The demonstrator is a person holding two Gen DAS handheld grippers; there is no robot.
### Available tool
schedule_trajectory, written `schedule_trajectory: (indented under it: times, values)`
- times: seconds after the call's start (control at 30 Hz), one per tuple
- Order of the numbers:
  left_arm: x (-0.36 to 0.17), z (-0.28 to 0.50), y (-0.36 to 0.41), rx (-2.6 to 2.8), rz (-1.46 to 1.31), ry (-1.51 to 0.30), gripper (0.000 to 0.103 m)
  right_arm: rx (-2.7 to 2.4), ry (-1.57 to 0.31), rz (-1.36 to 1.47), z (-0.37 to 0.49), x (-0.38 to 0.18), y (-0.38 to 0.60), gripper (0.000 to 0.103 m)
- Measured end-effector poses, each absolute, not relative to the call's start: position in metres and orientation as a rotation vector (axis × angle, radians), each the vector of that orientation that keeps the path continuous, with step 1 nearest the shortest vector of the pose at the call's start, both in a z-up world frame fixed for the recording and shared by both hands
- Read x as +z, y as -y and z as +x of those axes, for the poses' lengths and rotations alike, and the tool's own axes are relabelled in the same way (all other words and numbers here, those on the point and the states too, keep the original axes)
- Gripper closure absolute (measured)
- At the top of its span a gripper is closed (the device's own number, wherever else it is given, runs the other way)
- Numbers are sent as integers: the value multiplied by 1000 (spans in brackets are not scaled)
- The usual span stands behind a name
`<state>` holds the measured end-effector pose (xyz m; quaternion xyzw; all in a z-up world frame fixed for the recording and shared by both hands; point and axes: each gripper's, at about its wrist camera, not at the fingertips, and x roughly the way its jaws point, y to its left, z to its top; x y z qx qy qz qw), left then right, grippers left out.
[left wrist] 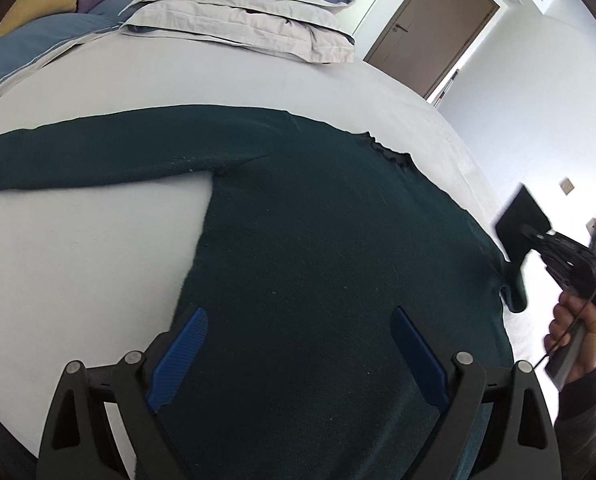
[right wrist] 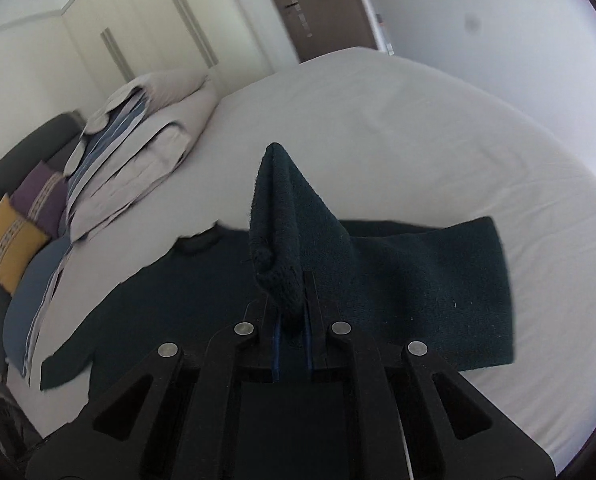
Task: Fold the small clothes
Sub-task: 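Fold the held sleeve across the sweater body and release with the right gripper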
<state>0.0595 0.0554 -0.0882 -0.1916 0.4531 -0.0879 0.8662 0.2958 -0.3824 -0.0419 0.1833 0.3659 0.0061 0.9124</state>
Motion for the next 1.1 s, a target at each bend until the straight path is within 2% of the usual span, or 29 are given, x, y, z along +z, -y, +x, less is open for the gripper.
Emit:
schedule_trajectory:
  times: [0.1, 0.17, 0.23, 0.27, 0.3, 0.33, 0.4, 0.53, 0.6, 0.67, 0.8, 0.9, 0.97, 1.1]
  values:
    - [-88, 64, -66, -189, -421, -936, 8, 89, -822, 341, 325, -68, 291, 96]
    - [-88, 69, -71, -189, -435, -930, 8, 122, -889, 332, 318, -106, 227, 92]
    - [-89, 76, -73, -201, -461, -928, 8, 158, -944, 343, 319, -131, 199, 82]
    - [-89, 80, -73, -212, -474, -928, 8, 195, -953, 371, 298, -153, 189, 67]
    - [-90, 84, -72, -223, -486, -929, 8, 210, -951, 398, 289, -160, 186, 47]
    - [-90, 89, -69, -234, -494, -930, 8, 206, -935, 414, 287, -161, 187, 38]
    - [-93, 102, -58, -265, -495, -945, 8, 186, -904, 416, 264, -160, 200, 37]
    - [-97, 133, -22, -339, -492, -976, 10, 174, -844, 495, 160, -151, 262, 37]
    - [-101, 156, 4, -382, -482, -998, 18, 150, -811, 512, 142, -136, 291, 37]
    - [-107, 178, 27, -412, -464, -1026, 34, 132, -779, 536, 126, -128, 314, 37]
    - [-125, 221, 73, -420, -407, -1099, 43, 89, -735, 566, 99, -116, 354, 39]
    - [-134, 237, 96, -407, -344, -1114, 55, 63, -719, 572, 83, -113, 375, 44]
    - [-139, 242, 107, -391, -304, -1119, 69, 48, -719, 578, 77, -114, 386, 45]
    - [-138, 245, 114, -375, -258, -1109, 86, 20, -722, 585, 72, -122, 400, 51]
